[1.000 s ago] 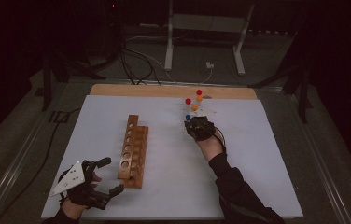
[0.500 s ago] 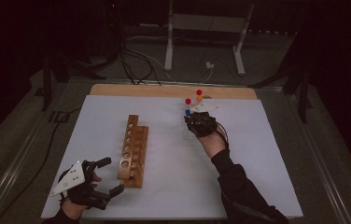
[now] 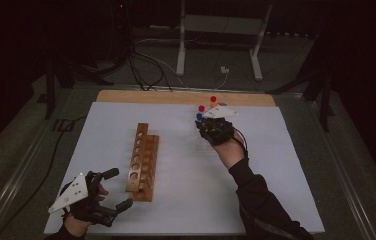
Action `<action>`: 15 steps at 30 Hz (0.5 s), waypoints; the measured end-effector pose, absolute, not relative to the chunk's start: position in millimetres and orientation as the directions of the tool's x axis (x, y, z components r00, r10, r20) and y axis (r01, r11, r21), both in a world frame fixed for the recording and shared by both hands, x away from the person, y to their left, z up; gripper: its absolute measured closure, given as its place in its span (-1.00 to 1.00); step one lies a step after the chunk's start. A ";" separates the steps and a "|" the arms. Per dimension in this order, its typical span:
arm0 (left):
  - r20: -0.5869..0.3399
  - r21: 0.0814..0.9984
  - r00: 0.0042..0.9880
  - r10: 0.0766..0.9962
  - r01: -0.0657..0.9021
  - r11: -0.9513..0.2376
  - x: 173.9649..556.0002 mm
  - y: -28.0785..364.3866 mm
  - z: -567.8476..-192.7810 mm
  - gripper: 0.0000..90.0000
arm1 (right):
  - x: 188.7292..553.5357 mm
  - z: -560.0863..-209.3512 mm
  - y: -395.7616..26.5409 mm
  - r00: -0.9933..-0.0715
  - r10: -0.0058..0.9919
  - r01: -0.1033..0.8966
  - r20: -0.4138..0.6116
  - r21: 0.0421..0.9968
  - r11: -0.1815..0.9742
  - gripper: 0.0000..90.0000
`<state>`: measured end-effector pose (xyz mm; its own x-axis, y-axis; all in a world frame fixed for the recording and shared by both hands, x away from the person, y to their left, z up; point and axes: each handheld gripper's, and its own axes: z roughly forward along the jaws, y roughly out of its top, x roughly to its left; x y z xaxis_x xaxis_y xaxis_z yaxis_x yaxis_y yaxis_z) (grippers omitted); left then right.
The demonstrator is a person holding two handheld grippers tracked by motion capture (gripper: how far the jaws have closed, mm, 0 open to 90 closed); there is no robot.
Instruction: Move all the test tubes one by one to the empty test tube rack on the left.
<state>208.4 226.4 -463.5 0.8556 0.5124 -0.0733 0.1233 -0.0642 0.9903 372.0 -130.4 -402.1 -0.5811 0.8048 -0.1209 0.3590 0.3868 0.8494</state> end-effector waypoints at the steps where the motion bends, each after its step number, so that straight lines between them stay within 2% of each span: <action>1: -0.076 0.990 0.859 0.506 0.125 -0.064 208.0 225.1 -461.2 -0.99 | 368.6 -401.5 -130.0 -0.594 0.795 0.353 -0.119 0.850 0.391 0.71; 13: -0.043 0.981 0.884 0.466 0.125 -0.146 218.5 204.3 -439.1 -0.99 | 323.1 -404.1 -125.8 -0.720 0.687 0.319 -0.100 0.831 0.455 0.71; 15: -0.064 0.979 0.896 0.440 0.142 -0.147 222.2 201.8 -435.4 -0.99 | 320.3 -404.4 -126.0 -0.727 0.680 0.317 -0.096 0.831 0.457 0.71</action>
<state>222.2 201.8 -435.4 0.8957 0.4400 -0.0638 0.1418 -0.1467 0.9790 320.3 -126.0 -404.4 -0.7273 0.6796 -0.0963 0.3172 0.4572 0.8309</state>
